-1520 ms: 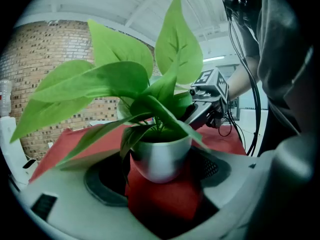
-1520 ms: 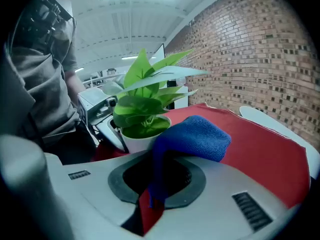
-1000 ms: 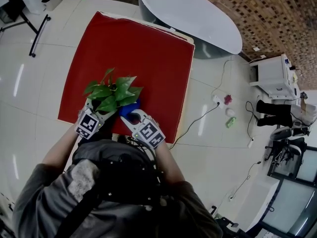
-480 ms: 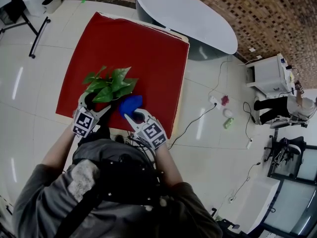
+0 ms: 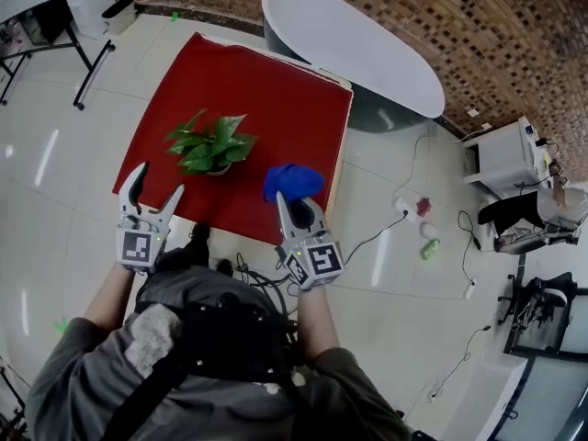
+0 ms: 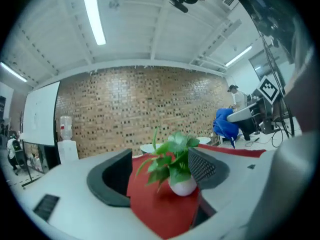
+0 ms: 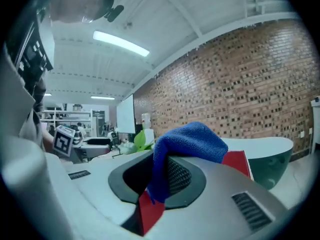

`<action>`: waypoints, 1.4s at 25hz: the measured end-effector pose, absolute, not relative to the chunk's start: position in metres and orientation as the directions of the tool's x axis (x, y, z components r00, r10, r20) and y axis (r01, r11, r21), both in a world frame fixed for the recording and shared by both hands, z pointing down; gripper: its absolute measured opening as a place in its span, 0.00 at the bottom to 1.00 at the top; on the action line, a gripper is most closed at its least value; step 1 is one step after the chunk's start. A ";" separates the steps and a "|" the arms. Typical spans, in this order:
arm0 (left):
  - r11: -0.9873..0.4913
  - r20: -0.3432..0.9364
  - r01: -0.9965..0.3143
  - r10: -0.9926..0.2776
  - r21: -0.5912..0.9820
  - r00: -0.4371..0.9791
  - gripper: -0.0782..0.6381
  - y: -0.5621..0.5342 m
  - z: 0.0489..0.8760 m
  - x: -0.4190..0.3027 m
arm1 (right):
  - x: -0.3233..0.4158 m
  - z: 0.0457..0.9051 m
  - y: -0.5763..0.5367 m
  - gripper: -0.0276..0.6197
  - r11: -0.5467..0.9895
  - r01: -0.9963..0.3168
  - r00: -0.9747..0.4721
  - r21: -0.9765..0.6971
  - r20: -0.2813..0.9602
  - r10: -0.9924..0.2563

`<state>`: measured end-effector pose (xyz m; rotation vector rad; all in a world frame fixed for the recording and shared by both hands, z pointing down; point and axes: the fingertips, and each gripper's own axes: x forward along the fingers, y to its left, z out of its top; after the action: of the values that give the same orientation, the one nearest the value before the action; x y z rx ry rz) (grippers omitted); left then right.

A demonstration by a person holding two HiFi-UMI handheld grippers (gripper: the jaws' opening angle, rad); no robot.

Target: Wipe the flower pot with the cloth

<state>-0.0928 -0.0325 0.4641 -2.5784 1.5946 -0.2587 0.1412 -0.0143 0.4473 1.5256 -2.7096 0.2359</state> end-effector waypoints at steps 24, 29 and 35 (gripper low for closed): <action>-0.611 -0.008 -0.791 -0.791 -0.040 0.611 0.12 0.077 0.300 -0.101 | 0.091 0.265 0.115 0.14 0.385 -0.922 -0.378 -0.040 -0.119 -0.918; -0.658 -0.022 -0.752 -0.752 -0.036 0.659 0.12 0.145 0.294 -0.177 | -0.008 0.267 0.190 0.14 0.377 -0.926 -0.374 -0.006 -0.109 -0.921; -0.683 -0.015 -0.730 -0.730 -0.023 0.684 0.12 0.215 0.262 -0.212 | -0.061 0.246 0.262 0.14 0.387 -0.922 -0.386 0.004 -0.075 -0.919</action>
<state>-0.2118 0.2154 0.2616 -2.8572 1.2384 0.0076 -0.0607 0.2624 0.2462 1.7721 -2.6656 -0.0725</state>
